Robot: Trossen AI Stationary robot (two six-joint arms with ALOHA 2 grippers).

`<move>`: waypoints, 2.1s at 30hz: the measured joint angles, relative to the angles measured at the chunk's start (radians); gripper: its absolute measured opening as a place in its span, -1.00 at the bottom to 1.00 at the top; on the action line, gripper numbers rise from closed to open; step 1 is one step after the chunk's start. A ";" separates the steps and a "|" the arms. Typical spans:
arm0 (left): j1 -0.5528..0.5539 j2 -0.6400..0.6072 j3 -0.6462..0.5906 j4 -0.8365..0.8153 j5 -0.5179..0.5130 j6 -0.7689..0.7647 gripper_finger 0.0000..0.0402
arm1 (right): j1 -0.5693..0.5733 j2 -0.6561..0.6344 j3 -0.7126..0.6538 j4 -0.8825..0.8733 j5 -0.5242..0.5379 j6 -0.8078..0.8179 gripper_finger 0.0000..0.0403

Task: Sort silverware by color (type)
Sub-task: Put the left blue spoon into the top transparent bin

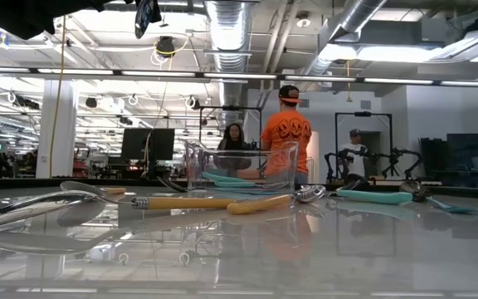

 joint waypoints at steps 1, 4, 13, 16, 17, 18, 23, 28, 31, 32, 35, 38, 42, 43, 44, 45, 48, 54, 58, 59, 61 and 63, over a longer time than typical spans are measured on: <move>0.000 0.000 0.000 -0.003 0.000 0.000 -0.78 | 0.000 0.000 0.000 -0.002 0.000 -0.001 -0.48; 0.000 0.000 0.000 -0.008 -0.001 0.000 -0.78 | 0.000 0.000 0.000 -0.006 0.000 -0.004 -0.48; 0.000 0.000 0.000 -0.018 -0.012 -0.017 -0.77 | 0.000 0.000 0.000 -0.015 0.002 -0.007 -0.48; -0.001 0.000 0.000 -0.022 -0.040 -0.020 -0.68 | 0.000 0.000 -0.001 -0.017 0.006 -0.010 -0.48; -0.001 0.000 0.000 -0.023 -0.047 -0.021 -0.63 | -0.001 0.000 -0.001 -0.019 0.010 -0.017 -0.48; -0.001 0.000 0.000 -0.029 -0.049 -0.021 -0.56 | -0.001 0.000 -0.001 -0.019 0.013 -0.018 -0.48; -0.001 0.000 0.000 -0.074 -0.086 -0.043 -0.22 | -0.001 0.000 -0.001 -0.016 0.014 -0.017 -0.48; -0.001 -0.001 0.000 -0.122 -0.169 -0.042 0.04 | 0.000 0.000 -0.001 -0.016 0.014 -0.014 -0.48; -0.001 -0.009 -0.001 -0.156 -0.213 -0.045 0.13 | -0.002 0.000 -0.001 -0.030 0.039 -0.011 -0.48; 0.000 -0.009 -0.001 -0.169 -0.223 -0.045 0.16 | -0.003 0.000 -0.001 -0.037 0.055 -0.010 -0.48; 0.000 -0.008 -0.001 -0.204 -0.253 -0.050 0.20 | -0.012 0.000 -0.001 -0.061 0.069 0.008 -0.48; 0.000 -0.008 -0.001 -0.241 -0.291 -0.073 0.20 | -0.025 0.000 -0.001 -0.096 0.072 0.046 -0.48; 0.000 -0.008 -0.002 -0.280 -0.335 -0.080 0.21 | -0.042 0.000 -0.001 -0.135 0.072 0.089 -0.48; 0.000 -0.008 -0.001 -0.292 -0.345 -0.080 0.21 | -0.049 0.000 -0.001 -0.146 0.073 0.097 -0.48; 0.000 -0.008 -0.002 -0.299 -0.355 -0.080 0.21 | -0.052 0.000 -0.001 -0.157 0.075 0.105 -0.48; 0.000 -0.008 -0.002 -0.305 -0.365 -0.083 0.21 | -0.055 0.000 -0.001 -0.167 0.084 0.111 -0.48; 0.000 -0.008 -0.002 -0.312 -0.387 -0.093 0.21 | -0.063 0.000 -0.001 -0.201 0.115 0.122 -0.48; 0.000 -0.049 -0.002 -0.362 -0.346 -0.127 0.21 | -0.079 0.000 -0.001 -0.232 0.150 0.141 -0.48; -0.001 -0.123 -0.002 -0.420 -0.310 -0.127 0.21 | -0.095 0.000 -0.001 -0.236 0.207 0.147 -0.48; -0.001 -0.143 -0.003 -0.435 -0.312 -0.126 0.21 | -0.102 0.000 -0.001 -0.234 0.225 0.147 -0.48; 0.000 -0.179 -0.006 -0.469 -0.326 -0.116 0.21 | -0.121 0.000 -0.001 -0.232 0.255 0.152 -0.48; 0.000 -0.215 -0.007 -0.515 -0.342 -0.112 0.21 | -0.142 0.000 -0.001 -0.232 0.266 0.155 -0.48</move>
